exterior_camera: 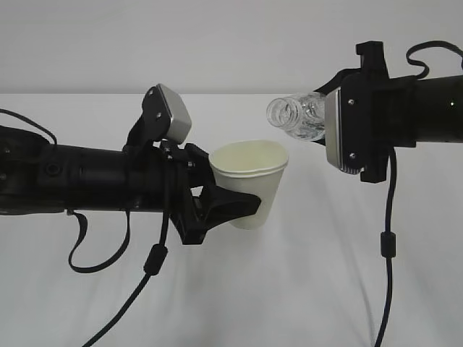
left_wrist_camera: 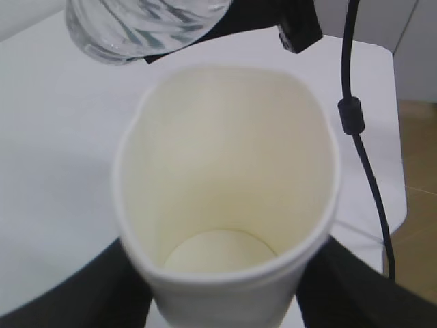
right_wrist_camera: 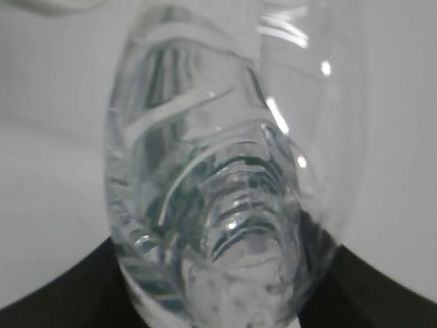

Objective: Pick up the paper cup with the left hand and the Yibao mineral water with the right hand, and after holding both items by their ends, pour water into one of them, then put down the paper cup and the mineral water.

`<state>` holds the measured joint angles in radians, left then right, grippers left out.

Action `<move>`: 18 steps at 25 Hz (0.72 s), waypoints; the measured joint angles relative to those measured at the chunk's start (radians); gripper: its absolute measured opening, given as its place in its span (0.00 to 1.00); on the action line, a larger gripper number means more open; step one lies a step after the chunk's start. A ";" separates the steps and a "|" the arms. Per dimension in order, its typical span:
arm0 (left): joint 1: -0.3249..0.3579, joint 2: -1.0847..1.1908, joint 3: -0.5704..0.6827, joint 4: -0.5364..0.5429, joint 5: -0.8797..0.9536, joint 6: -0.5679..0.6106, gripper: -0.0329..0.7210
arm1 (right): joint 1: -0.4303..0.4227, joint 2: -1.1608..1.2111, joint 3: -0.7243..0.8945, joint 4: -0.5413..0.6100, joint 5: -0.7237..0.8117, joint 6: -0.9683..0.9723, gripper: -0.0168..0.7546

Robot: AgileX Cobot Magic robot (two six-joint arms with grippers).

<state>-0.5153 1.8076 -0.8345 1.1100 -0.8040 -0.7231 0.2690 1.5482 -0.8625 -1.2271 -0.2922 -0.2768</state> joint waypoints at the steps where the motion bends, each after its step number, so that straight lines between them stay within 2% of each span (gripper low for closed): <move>1: -0.001 0.002 0.000 0.000 0.000 0.000 0.61 | 0.000 0.000 0.000 0.000 0.000 -0.002 0.60; 18: -0.005 0.002 0.000 0.026 -0.043 -0.004 0.61 | 0.000 0.000 0.000 0.000 -0.002 -0.086 0.60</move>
<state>-0.5199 1.8098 -0.8345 1.1355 -0.8472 -0.7268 0.2690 1.5482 -0.8625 -1.2271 -0.2942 -0.3629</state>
